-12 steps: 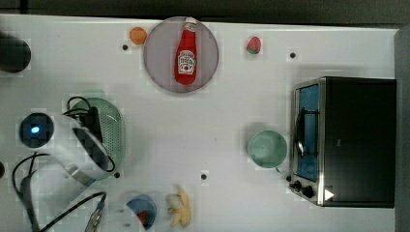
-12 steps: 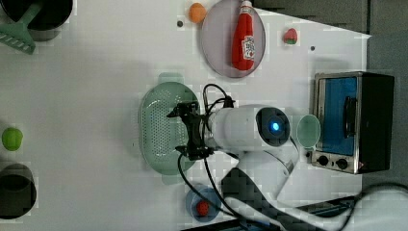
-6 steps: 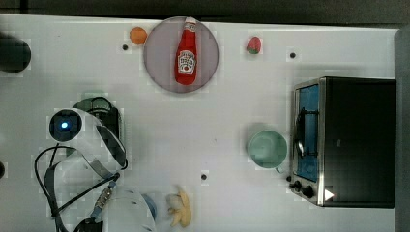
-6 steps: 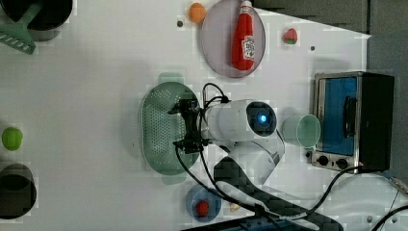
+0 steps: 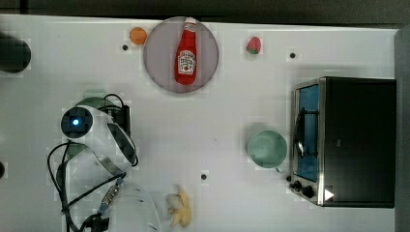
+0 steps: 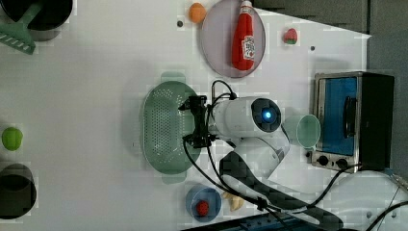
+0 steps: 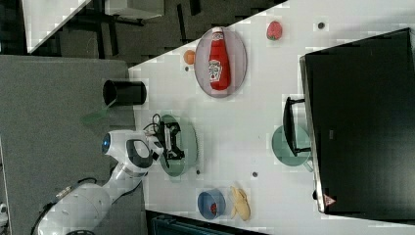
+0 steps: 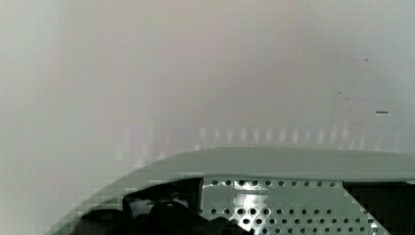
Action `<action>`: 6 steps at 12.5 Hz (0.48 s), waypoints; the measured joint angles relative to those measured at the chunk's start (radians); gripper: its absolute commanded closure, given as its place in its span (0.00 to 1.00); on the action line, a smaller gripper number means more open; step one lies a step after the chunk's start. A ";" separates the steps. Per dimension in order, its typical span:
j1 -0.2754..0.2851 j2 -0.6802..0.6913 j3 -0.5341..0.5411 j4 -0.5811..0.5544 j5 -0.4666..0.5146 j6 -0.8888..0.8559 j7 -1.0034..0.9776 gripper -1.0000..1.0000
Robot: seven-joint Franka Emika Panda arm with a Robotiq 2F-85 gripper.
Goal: Drag strainer left to right.
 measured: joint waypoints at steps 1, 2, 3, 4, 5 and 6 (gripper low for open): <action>-0.005 0.005 0.003 0.004 0.000 0.014 0.009 0.00; -0.010 0.014 0.008 0.014 0.000 0.022 0.009 0.00; -0.009 0.014 0.005 0.018 0.006 0.020 0.013 0.00; -0.010 0.008 0.003 0.016 0.006 0.021 0.021 0.00; -0.012 0.009 0.008 0.016 -0.006 0.020 0.026 0.00; -0.012 0.008 0.010 0.010 -0.020 0.018 0.027 0.00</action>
